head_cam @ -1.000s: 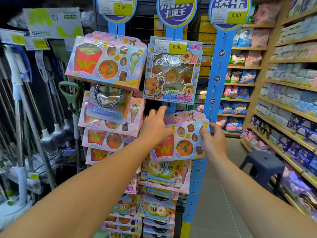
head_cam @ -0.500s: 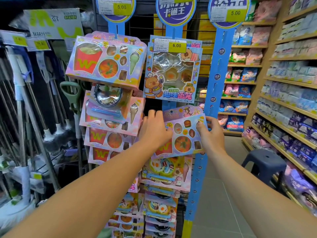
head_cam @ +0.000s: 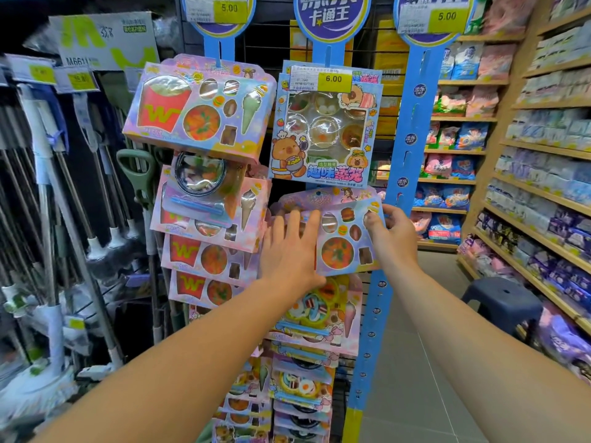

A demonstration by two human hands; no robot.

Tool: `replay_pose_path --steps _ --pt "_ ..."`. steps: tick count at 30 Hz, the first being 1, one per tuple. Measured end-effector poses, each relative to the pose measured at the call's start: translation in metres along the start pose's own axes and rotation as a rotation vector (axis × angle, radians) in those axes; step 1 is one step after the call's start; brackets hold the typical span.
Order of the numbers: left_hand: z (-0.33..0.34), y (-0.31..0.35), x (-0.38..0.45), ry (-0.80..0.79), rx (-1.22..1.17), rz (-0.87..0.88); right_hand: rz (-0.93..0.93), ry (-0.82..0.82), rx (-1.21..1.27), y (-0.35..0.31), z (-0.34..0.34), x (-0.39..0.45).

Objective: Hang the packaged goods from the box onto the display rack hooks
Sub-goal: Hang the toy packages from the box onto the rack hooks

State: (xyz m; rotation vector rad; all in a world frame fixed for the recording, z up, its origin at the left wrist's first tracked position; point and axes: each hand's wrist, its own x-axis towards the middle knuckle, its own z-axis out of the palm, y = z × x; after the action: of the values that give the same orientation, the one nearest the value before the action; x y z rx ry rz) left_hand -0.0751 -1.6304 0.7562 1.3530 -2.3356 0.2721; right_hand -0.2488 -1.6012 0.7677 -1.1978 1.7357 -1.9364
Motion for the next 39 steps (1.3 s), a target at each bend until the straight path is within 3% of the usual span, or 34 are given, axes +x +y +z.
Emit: replay_pose_path --steps 9,28,34,36,39 --pt "-0.002 0.001 0.009 0.067 0.137 0.038 0.024 0.026 -0.001 -0.007 0.004 0.004" --pt "-0.008 -0.004 0.004 -0.066 0.095 0.1 0.151 0.032 -0.151 -0.006 -0.001 -0.005" --pt "-0.005 -0.008 0.0 -0.088 0.127 0.118 0.157 -0.08 -0.192 -0.001 -0.003 -0.012" --pt "-0.002 -0.008 -0.003 -0.062 0.129 0.128 0.086 -0.059 -0.305 0.0 0.001 -0.013" --pt "0.001 -0.009 -0.006 -0.03 0.152 0.139 -0.185 0.043 -0.667 -0.004 0.002 -0.013"
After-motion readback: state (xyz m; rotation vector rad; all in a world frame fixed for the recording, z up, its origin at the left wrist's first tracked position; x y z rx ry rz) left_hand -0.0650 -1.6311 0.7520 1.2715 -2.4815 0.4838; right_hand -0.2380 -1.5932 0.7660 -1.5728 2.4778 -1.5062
